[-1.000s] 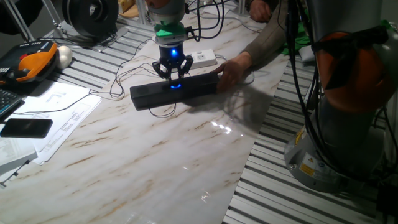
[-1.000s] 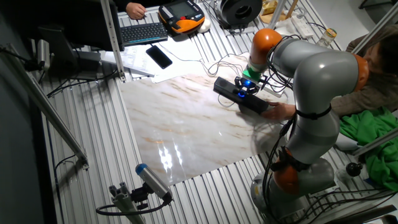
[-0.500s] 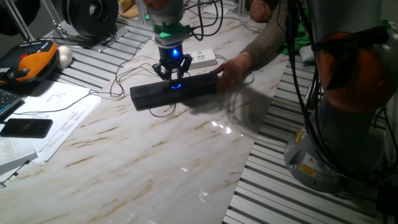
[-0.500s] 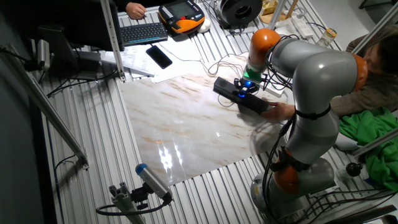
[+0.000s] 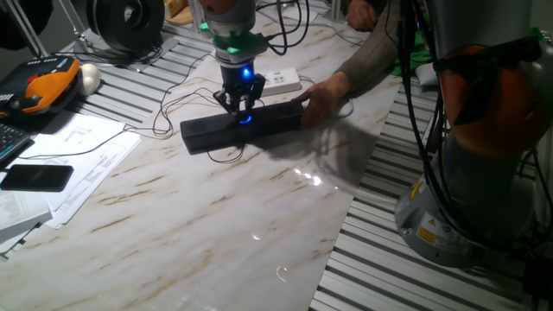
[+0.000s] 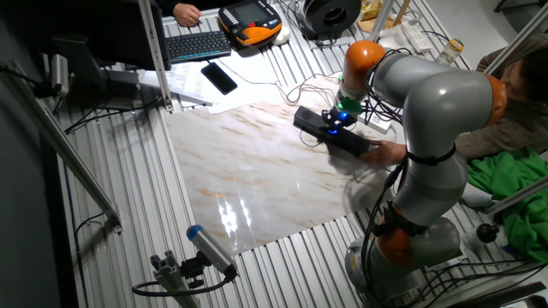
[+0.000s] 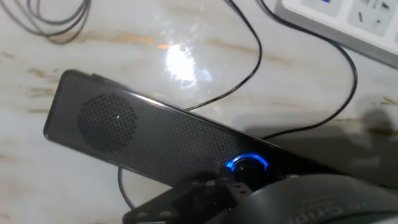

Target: Turn the knob to decrease the volume of the speaker

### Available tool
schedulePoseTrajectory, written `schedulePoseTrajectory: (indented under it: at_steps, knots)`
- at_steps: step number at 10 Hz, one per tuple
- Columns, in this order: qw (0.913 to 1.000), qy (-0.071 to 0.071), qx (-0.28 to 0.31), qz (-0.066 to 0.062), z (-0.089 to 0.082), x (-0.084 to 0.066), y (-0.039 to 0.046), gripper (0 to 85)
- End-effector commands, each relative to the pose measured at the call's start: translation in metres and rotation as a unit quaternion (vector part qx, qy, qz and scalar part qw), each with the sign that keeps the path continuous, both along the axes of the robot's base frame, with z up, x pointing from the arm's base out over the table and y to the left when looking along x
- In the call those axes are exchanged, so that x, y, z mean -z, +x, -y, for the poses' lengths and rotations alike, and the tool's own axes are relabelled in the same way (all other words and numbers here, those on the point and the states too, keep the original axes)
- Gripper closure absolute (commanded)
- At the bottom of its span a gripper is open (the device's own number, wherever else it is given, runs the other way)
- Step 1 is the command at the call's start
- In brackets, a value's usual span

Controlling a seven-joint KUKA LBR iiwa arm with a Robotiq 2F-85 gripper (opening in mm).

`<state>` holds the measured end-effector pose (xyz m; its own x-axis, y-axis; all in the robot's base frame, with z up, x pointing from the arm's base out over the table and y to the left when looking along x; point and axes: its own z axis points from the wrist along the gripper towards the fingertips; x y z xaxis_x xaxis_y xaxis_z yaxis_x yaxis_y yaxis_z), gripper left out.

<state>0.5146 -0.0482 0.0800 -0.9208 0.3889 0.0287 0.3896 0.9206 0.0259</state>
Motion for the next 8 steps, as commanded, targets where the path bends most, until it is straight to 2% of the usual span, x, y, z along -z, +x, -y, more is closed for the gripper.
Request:
schedulePoseTrajectory:
  at_steps: [1, 4, 8]
  knots:
    - [0.9992, 0.001, -0.04, 0.001, 0.0, -0.0002, 0.0003, 85.0]
    - [0.9963, 0.002, -0.086, 0.004, -0.0012, -0.0006, 0.0001, 85.0]
    - [0.9878, -0.007, -0.155, 0.005, -0.0022, -0.0001, 0.001, 85.0]
